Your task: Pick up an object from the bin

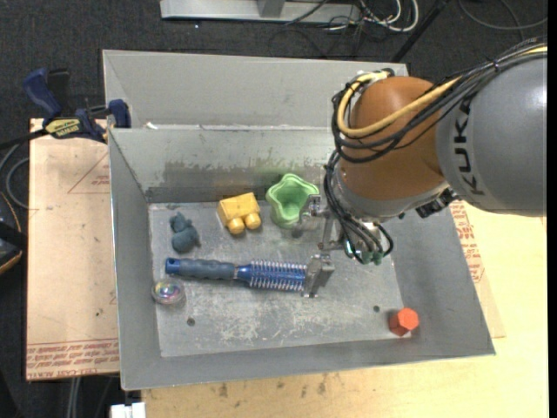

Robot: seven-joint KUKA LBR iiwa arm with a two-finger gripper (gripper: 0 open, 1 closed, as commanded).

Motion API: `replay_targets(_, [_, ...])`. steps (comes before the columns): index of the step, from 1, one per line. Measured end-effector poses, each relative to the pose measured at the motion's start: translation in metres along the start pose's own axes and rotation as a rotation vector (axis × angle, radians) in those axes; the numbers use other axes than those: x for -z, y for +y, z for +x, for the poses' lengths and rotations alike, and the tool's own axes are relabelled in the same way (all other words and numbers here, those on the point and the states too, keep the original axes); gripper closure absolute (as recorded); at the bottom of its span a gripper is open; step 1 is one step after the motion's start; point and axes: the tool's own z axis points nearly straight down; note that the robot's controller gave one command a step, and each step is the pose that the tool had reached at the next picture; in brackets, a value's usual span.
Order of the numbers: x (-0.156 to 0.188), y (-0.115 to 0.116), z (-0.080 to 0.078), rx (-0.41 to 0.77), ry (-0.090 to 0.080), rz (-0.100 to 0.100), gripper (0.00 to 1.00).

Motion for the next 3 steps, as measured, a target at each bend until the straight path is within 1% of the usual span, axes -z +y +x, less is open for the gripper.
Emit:
replay_targets(1, [-0.0848, 0.0418, 0.0138, -0.354, -0.005, -0.001, 0.0])
replay_targets(2, [-0.0827, 0.0413, 0.0123, -0.357, -0.009, -0.003, 1.0])
replay_targets(3, [-0.0838, 0.0409, 0.013, -0.357, -0.007, -0.002, 0.0])
